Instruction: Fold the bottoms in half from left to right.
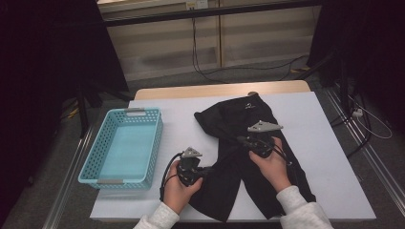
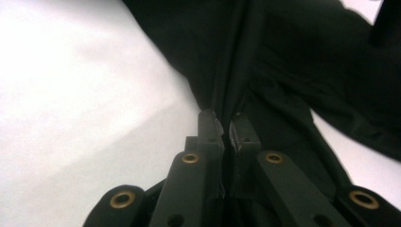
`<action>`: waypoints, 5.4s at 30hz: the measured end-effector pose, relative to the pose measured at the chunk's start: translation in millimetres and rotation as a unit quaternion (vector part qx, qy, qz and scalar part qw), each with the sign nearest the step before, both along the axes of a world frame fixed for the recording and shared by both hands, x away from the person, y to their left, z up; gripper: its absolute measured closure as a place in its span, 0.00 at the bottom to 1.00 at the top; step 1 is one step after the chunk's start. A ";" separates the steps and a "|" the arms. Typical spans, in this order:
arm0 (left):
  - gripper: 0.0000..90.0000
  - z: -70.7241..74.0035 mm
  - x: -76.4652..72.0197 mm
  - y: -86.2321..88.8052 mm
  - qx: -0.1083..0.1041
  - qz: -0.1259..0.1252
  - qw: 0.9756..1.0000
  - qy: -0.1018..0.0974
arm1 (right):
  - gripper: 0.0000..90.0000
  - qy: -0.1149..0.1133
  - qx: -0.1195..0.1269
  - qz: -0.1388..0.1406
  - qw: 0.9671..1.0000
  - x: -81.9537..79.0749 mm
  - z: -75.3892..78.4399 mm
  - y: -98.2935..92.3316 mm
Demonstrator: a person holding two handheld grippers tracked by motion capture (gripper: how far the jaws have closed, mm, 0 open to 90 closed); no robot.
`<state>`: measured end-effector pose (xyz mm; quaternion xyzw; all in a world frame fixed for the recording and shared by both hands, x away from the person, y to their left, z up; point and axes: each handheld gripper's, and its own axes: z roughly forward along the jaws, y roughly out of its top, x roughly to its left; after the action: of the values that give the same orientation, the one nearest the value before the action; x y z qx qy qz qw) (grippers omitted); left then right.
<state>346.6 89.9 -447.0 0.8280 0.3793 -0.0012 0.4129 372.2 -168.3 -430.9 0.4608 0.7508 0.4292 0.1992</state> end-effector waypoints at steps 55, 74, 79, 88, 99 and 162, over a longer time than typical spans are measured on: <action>0.95 -4.2 8.1 3.7 -0.004 0.004 1.000 0.014 | 0.79 -0.015 -0.089 0.049 0.995 28.8 -16.2 -7.2; 0.95 0.7 8.1 6.0 -0.016 0.007 1.000 0.023 | 0.88 -0.015 -0.140 0.084 0.986 52.0 -23.8 64.1; 0.95 2.3 7.0 4.7 -0.021 0.005 0.999 0.024 | 0.96 -0.008 -0.110 0.066 0.992 56.5 -18.1 52.2; 0.95 39.9 5.1 -33.8 -0.078 -0.043 0.996 0.016 | 0.96 -0.050 -0.045 -0.003 0.998 79.9 44.6 -0.9; 0.28 59.5 8.3 -88.2 -0.079 -0.084 0.993 -0.021 | 0.54 -0.062 -0.038 -0.167 0.983 74.7 59.9 -110.5; 0.17 4.3 47.0 27.6 0.043 -0.001 0.998 -0.040 | 0.36 0.026 -0.037 -0.038 0.998 -83.5 -17.8 -79.7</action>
<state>393.6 117.5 -442.6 0.8447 0.3614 0.0473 0.3919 288.7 -248.0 -448.6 0.4920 0.7534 0.3809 0.2126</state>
